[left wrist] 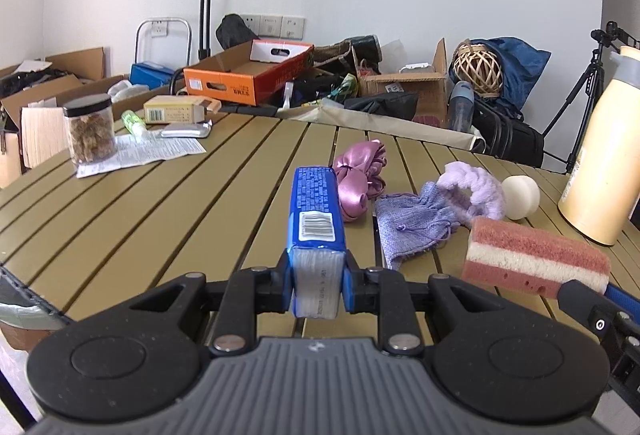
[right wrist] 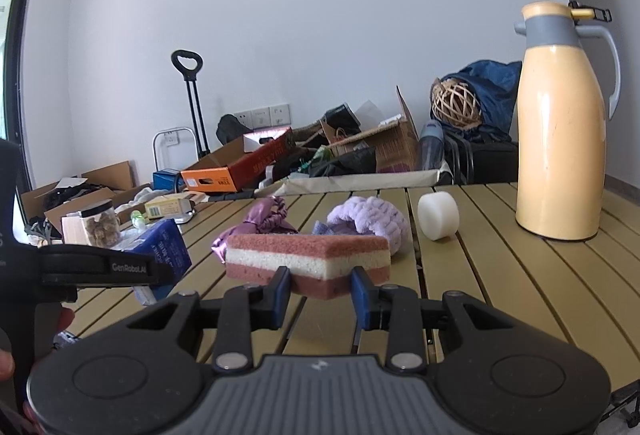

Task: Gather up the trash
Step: 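Carry the blue box and pink sponge down over the black trash bin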

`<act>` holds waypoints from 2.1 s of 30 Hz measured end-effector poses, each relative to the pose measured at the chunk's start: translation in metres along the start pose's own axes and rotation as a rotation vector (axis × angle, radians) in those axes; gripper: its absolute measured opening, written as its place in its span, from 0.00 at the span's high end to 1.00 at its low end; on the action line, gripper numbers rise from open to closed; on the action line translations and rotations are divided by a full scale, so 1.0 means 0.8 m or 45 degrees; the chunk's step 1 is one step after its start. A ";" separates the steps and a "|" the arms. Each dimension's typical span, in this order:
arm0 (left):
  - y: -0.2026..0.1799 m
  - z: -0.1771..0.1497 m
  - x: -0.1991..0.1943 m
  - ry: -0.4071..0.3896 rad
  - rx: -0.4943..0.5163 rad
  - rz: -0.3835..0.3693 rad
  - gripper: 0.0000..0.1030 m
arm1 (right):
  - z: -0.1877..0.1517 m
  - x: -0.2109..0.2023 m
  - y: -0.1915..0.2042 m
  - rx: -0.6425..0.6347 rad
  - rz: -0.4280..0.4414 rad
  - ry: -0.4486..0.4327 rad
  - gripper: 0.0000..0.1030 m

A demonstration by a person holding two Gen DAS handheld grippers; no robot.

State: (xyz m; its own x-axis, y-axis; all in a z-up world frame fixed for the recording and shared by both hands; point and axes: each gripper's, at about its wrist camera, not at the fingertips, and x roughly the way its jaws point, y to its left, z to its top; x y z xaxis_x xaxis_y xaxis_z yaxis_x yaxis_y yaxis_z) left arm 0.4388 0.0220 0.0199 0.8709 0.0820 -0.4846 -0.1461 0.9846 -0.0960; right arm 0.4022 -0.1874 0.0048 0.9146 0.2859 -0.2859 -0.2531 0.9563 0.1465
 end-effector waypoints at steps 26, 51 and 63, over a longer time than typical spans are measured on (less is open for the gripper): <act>0.042 -0.073 -0.185 0.003 0.080 -0.010 0.78 | -0.050 -0.169 0.045 -0.066 0.068 0.084 0.70; 0.053 -0.179 -0.214 0.223 0.173 -0.034 0.78 | -0.135 -0.211 0.041 -0.058 0.057 0.318 0.70; 0.052 -0.210 -0.196 0.336 0.207 -0.030 0.78 | -0.163 -0.204 0.028 -0.035 0.039 0.406 0.70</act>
State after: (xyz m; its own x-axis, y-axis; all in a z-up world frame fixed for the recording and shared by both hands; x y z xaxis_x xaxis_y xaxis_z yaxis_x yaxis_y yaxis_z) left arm 0.2174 0.0238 -0.0541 0.7180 0.0365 -0.6950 -0.0313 0.9993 0.0201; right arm 0.2063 -0.2043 -0.0689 0.7628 0.3150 -0.5647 -0.2910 0.9471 0.1352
